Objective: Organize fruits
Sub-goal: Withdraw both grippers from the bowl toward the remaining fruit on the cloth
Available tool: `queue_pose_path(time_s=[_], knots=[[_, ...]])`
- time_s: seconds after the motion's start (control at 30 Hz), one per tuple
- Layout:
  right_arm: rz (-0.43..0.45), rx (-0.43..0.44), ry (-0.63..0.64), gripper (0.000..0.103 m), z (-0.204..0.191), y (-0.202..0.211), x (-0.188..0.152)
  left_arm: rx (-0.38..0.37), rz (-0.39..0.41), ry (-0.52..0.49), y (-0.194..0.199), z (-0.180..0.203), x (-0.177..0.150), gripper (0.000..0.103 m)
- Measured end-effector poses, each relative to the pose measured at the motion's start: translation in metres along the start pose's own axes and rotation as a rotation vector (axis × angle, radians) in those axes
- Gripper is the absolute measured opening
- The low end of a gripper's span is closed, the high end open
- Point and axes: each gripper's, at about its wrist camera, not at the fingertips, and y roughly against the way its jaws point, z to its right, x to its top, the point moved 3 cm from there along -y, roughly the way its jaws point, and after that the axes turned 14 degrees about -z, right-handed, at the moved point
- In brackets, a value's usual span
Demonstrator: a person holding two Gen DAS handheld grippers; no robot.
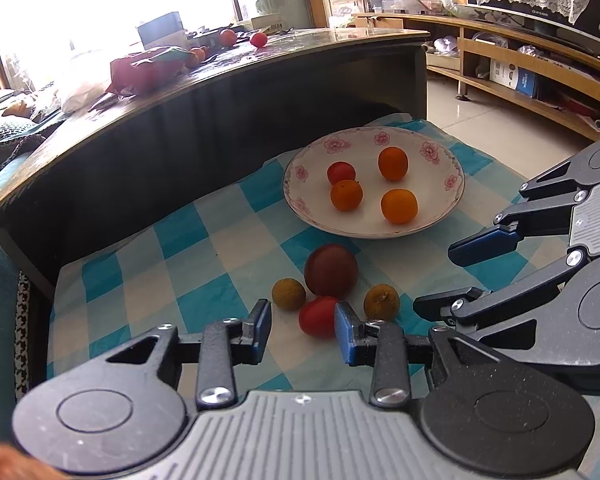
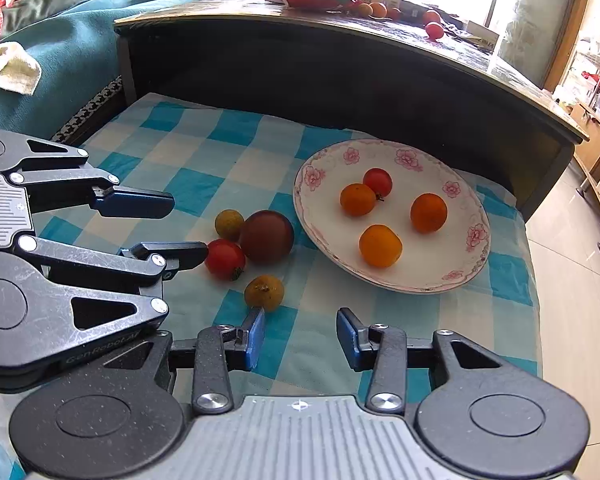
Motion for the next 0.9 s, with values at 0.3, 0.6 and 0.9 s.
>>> queue_pose_path(time_s=[0.3,0.6,0.9], knots=[[-0.014,0.013,0.021,0.036,-0.008,-0.007,0.001,0.004,-0.025,0.001,-0.005,-0.006,-0.007,0.044],[-0.027,0.019,0.041,0.036,-0.014,-0.015,0.004,0.017,-0.056,-0.008,-0.011,-0.016,-0.015,0.045],[-0.059,0.035,0.068,0.035,-0.025,-0.027,0.007,0.014,-0.096,-0.004,-0.019,-0.026,-0.026,0.045]])
